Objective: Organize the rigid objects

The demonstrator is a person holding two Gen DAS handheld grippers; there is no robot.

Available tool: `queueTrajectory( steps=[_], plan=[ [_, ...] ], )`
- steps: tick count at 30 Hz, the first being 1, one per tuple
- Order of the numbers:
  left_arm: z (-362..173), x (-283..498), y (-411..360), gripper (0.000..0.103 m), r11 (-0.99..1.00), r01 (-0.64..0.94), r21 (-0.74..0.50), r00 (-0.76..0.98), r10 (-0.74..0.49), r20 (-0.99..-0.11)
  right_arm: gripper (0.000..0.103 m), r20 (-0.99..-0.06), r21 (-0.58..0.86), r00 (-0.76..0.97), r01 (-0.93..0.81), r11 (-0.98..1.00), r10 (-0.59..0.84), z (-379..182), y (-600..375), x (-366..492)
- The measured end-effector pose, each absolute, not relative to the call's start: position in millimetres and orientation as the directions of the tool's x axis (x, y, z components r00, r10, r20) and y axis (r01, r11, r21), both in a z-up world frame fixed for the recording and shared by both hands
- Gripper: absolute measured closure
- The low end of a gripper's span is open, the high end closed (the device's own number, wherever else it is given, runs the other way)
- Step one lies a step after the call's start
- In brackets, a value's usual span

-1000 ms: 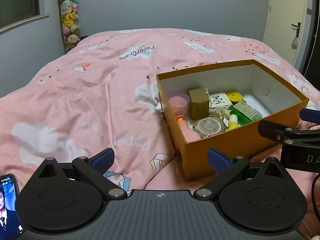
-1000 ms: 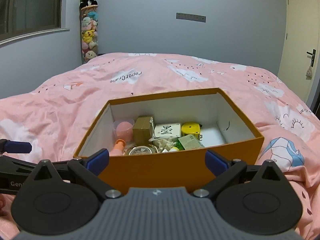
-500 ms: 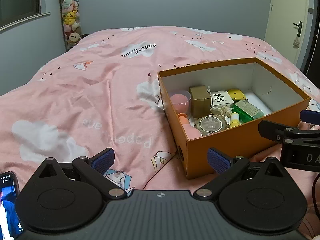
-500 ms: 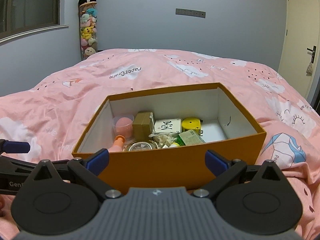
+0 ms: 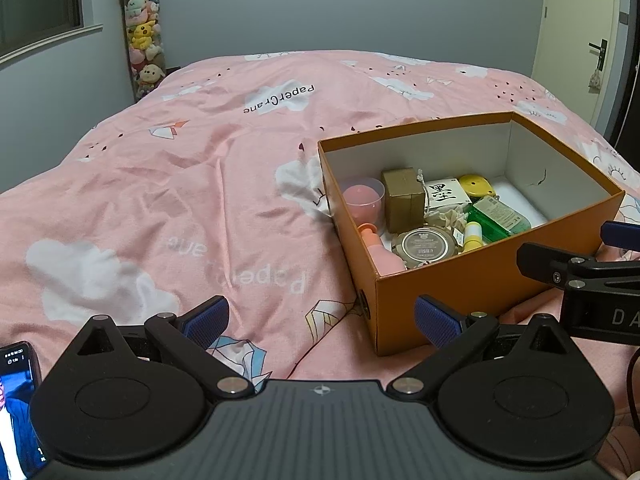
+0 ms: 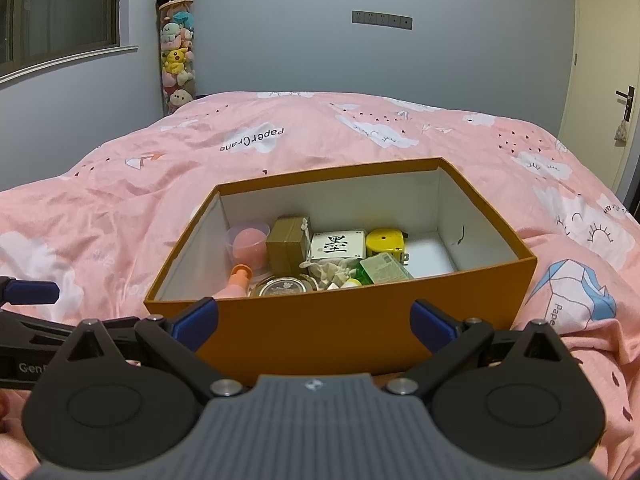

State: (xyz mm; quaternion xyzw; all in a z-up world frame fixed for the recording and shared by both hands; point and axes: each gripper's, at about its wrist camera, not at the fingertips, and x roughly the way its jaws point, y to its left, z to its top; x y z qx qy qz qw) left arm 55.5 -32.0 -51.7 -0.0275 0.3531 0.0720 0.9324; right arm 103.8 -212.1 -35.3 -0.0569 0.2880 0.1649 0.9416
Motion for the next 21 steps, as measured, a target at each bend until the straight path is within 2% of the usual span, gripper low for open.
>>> queueTrajectory(
  steps=[21],
  plan=[
    [-50.8, 53.0, -29.5, 0.0, 0.988, -0.157, 0.002, 0.744, 0.12, -0.657, 0.003, -0.567, -0.008, 0.776, -0.34, 0.941, 0.276, -37.9, -211.2, 103.4]
  ],
)
